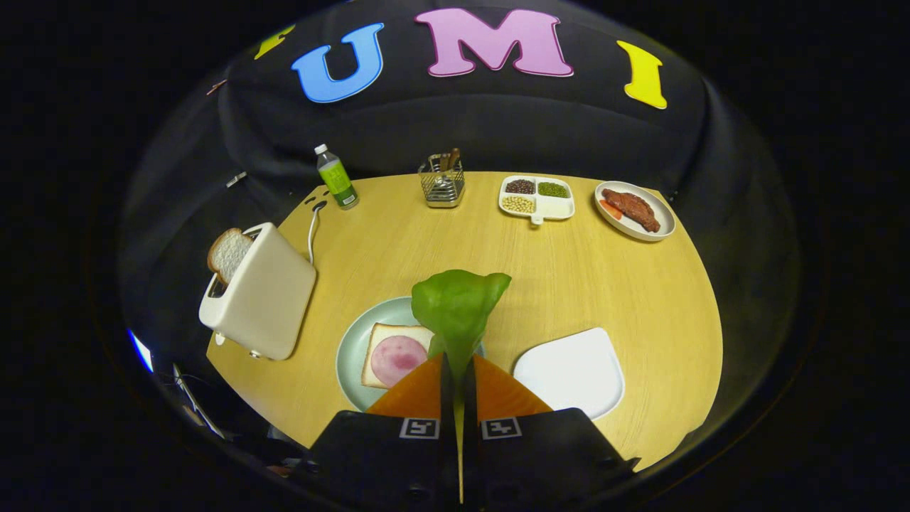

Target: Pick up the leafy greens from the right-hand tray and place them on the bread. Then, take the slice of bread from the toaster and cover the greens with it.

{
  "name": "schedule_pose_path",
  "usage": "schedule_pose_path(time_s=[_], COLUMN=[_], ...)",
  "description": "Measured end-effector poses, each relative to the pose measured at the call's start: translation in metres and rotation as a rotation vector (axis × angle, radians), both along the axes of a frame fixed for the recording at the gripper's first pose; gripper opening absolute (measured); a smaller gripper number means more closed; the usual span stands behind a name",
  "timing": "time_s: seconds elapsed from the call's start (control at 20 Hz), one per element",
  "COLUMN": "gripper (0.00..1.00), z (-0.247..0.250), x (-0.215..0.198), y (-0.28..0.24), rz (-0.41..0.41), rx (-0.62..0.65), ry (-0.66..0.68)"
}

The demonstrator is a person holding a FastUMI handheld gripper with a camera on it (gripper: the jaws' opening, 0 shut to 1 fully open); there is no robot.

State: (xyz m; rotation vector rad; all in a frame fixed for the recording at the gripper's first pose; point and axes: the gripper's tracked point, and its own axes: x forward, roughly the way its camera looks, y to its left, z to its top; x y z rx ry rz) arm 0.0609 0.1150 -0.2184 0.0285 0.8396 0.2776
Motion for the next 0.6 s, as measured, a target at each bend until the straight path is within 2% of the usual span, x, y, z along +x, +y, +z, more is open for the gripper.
schedule_pose_path(time_s=[0.6], gripper=[0.15], z=[-0.026], x=[0.005], y=[0.057], rz=[0.052], rx=[0.003], ry=[0.043])
